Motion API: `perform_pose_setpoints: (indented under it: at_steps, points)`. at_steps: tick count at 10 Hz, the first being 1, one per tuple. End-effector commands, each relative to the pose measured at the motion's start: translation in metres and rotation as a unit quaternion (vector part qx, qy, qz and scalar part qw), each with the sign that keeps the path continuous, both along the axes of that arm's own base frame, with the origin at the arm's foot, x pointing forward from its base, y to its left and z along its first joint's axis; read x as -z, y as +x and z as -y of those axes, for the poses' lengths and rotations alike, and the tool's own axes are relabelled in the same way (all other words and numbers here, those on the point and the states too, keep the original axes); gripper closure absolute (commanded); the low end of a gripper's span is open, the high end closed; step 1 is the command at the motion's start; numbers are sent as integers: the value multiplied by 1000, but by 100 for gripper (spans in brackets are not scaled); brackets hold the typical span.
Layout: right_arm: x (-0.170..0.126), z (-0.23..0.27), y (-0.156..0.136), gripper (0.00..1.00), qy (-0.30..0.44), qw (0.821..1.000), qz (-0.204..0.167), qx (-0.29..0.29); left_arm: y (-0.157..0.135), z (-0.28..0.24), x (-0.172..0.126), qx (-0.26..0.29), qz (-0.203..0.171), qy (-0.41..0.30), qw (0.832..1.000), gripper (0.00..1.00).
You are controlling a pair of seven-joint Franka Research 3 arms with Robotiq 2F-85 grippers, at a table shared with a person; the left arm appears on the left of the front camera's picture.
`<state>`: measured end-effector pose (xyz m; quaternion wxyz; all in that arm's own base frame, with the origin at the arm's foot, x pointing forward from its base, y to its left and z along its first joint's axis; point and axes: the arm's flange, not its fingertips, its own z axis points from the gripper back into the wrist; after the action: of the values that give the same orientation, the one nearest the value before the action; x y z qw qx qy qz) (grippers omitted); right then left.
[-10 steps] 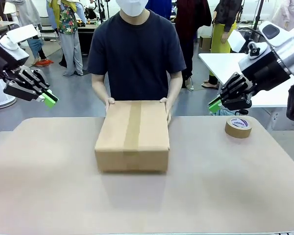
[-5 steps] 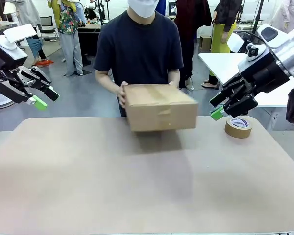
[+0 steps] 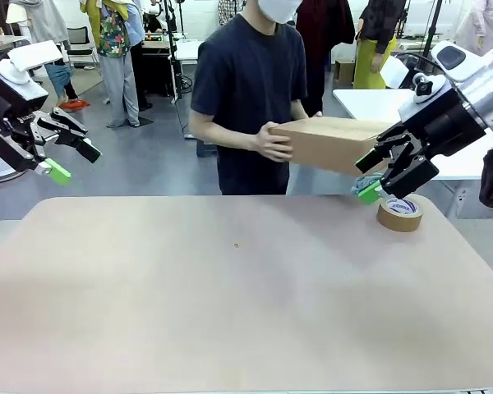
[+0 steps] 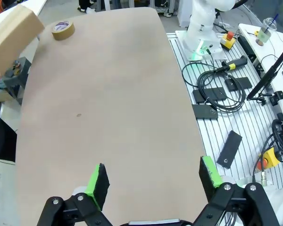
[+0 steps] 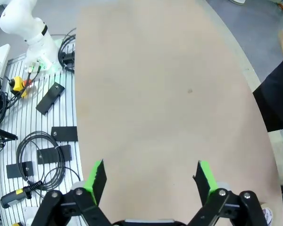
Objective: Wrap the clocks to prevent damage.
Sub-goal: After the human seals the box with tape, release both hands from the side flaps of the Package Box.
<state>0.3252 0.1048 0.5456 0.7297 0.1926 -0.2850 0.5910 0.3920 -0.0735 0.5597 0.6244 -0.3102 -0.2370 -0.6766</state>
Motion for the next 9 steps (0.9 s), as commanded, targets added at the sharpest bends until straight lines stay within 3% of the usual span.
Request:
perform_pose_setpoints:
  at_steps: [1,4,5,7,9]
  points:
    - [-1,0,0,0,10,1000,0,0,0,0,0,0,-1,0,1000,0]
    - [-1,1,0,0,2,1000,0,0,0,0,0,0,0,0,1000,0]
    - [-8,16,8,0,140,990,6,-11,6,-14,-4,1,-29,-164,986,0]
    - [-3,48,15,0,240,971,-4,-1,7,-33,7,-12,-37,-241,970,0]
    - [10,60,20,0,264,964,-14,9,10,-38,18,-11,-44,-257,965,0]
